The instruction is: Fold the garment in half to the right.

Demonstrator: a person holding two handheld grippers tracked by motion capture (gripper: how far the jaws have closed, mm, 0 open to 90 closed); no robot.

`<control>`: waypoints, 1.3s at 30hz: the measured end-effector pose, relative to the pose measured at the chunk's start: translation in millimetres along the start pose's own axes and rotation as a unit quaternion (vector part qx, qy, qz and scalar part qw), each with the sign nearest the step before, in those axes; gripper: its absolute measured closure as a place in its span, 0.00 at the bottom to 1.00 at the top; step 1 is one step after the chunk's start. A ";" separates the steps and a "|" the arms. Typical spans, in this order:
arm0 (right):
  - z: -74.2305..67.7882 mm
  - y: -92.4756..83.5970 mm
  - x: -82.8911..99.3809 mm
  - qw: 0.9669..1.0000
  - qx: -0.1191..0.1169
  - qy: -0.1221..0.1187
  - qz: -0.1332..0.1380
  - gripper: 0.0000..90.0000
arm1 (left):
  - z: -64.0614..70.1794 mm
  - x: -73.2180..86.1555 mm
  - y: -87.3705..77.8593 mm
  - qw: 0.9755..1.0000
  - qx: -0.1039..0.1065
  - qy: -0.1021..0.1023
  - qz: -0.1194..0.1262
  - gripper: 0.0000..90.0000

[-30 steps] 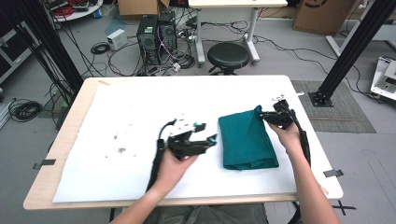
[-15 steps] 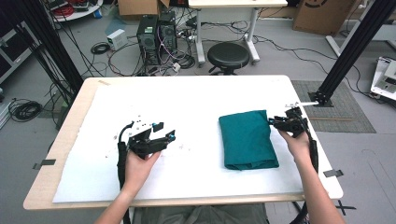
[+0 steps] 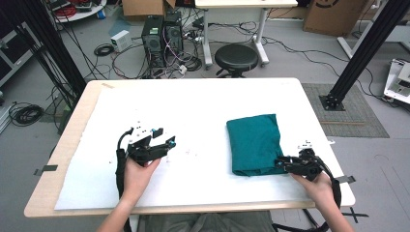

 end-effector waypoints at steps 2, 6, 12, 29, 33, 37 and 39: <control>-1.8 -1.4 0.1 1.000 0.005 -0.010 -0.005 0.98 | -0.6 0.6 0.2 1.000 0.000 -0.001 -0.002 0.46; -4.5 -19.6 2.6 1.000 0.010 -0.009 0.017 0.99 | -3.4 1.0 0.1 1.000 -0.002 -0.006 0.000 0.46; -1.7 -40.2 15.5 0.999 0.013 0.011 0.038 0.97 | -3.8 2.0 -1.1 1.000 -0.002 -0.004 -0.003 0.46; -3.3 -66.0 -93.5 0.973 0.075 -0.085 0.199 0.36 | -47.9 -14.6 -31.2 0.990 -0.088 0.111 0.020 0.32; -8.6 -64.1 -120.0 0.966 0.098 -0.112 0.213 0.35 | -68.3 -19.6 -41.4 0.990 -0.096 0.106 0.022 0.29; -12.7 -58.8 -126.8 0.963 0.097 -0.109 0.226 0.32 | -83.8 -18.9 -46.2 0.993 -0.089 0.074 0.015 0.29; -15.4 -56.6 -125.4 0.965 0.096 -0.113 0.215 0.32 | -86.1 -18.0 -46.5 0.995 -0.080 0.060 0.017 0.29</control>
Point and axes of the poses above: each handheld gripper's, and its own axes: y roughly forward along the jaws, x roughly out of its underside, z roughly to its right, the point moved 5 cm from there along y, roughly forward along the jaws, and after that the axes turned 13 degrees about -x, right-handed, at the moved point
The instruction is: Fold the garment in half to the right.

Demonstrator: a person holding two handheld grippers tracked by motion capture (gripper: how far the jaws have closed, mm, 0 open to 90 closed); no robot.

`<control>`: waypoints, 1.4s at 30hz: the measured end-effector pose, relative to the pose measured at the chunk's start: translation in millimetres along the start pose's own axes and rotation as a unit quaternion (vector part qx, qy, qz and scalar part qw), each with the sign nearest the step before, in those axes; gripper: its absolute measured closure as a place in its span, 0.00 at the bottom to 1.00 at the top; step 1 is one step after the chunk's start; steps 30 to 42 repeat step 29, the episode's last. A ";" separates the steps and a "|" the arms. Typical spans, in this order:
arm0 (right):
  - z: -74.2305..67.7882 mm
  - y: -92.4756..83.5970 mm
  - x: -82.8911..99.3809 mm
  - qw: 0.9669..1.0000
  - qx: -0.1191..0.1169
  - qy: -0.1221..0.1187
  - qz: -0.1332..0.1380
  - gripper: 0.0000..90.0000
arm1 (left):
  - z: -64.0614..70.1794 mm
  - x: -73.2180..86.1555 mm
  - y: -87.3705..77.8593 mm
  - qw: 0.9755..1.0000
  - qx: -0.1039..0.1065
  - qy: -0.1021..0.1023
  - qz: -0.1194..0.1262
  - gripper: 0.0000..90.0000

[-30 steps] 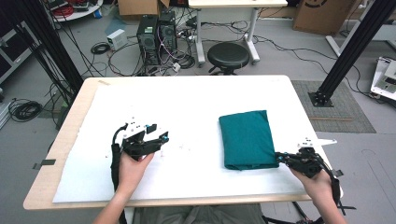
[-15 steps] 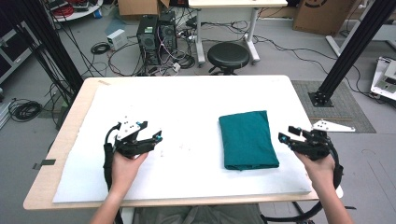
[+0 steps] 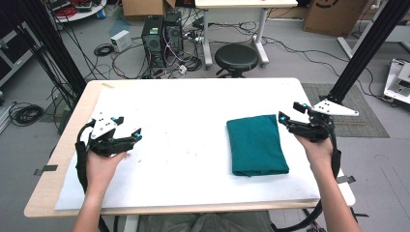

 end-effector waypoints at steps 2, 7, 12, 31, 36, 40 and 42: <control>-1.6 -1.5 0.9 1.000 0.004 -0.004 0.007 0.32 | -1.5 2.1 1.0 1.000 0.005 -0.021 -0.001 0.29; 2.1 -5.5 8.4 1.000 0.008 0.007 0.003 0.32 | -2.2 9.5 -1.6 0.999 0.008 -0.035 -0.003 0.30; 2.0 -12.0 19.9 1.000 0.021 0.014 -0.002 0.31 | -4.8 14.7 -10.5 0.999 0.002 -0.039 0.006 0.30; -26.2 -39.9 53.9 0.998 0.057 0.014 -0.019 0.31 | 0.2 18.3 -39.1 0.998 0.007 -0.054 0.019 0.30; -26.2 -39.9 53.9 0.998 0.057 0.014 -0.019 0.31 | 0.2 18.3 -39.1 0.998 0.007 -0.054 0.019 0.30; -26.2 -39.9 53.9 0.998 0.057 0.014 -0.019 0.31 | 0.2 18.3 -39.1 0.998 0.007 -0.054 0.019 0.30; -26.2 -39.9 53.9 0.998 0.057 0.014 -0.019 0.31 | 0.2 18.3 -39.1 0.998 0.007 -0.054 0.019 0.30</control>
Point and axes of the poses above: each handheld gripper's, and its own axes: y roughly forward along the jaws, x roughly out of its underside, z roughly to its right, the point moved 5 cm from there along y, roughly forward along the jaws, and after that the axes turned 13 degrees about -x, right-handed, at the moved point
